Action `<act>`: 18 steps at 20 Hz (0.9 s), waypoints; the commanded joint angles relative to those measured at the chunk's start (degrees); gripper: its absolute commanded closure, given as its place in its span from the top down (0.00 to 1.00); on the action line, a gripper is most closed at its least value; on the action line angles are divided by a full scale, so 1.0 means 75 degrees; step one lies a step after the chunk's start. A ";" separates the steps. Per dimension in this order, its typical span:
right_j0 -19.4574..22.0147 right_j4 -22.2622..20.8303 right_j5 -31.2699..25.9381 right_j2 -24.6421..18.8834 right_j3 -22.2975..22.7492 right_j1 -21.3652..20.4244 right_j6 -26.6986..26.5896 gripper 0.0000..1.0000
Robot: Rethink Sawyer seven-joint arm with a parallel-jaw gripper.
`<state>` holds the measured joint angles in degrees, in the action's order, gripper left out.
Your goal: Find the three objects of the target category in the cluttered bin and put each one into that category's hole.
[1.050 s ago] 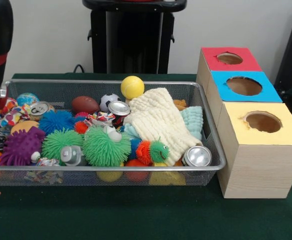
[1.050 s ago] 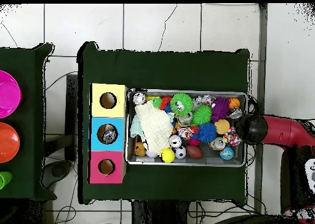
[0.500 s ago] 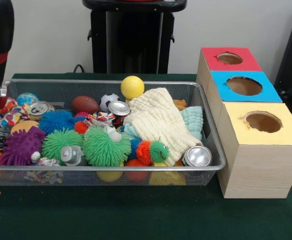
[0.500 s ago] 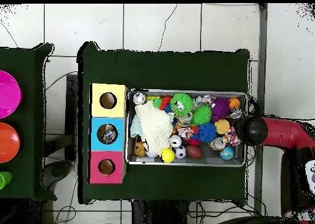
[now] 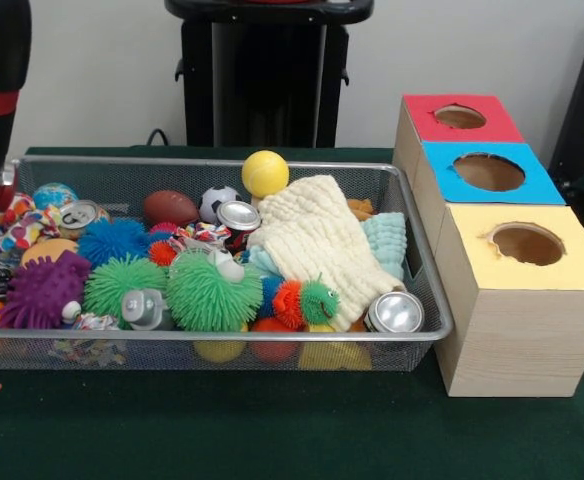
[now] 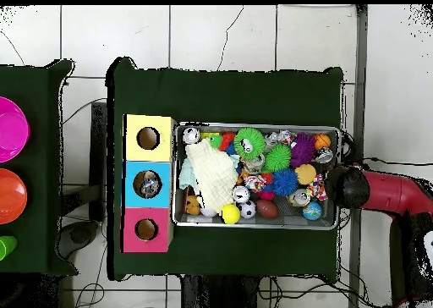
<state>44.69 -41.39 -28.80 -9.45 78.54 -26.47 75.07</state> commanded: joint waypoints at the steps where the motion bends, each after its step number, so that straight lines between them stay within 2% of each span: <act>1: -0.0084 0.0637 0.0914 -0.1875 0.2188 -0.0842 0.0072 0.00; 7: 0.0143 0.0522 0.1106 -0.2117 0.2358 -0.0844 -0.0105 0.00; 13: -0.0643 0.0305 0.0204 -0.1269 0.1600 -0.0527 -0.0073 0.00; 18: -0.1309 0.0323 -0.0957 -0.0559 0.0906 -0.0196 -0.0152 0.00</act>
<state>45.06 -41.63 -22.65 -8.48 81.43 -27.55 75.07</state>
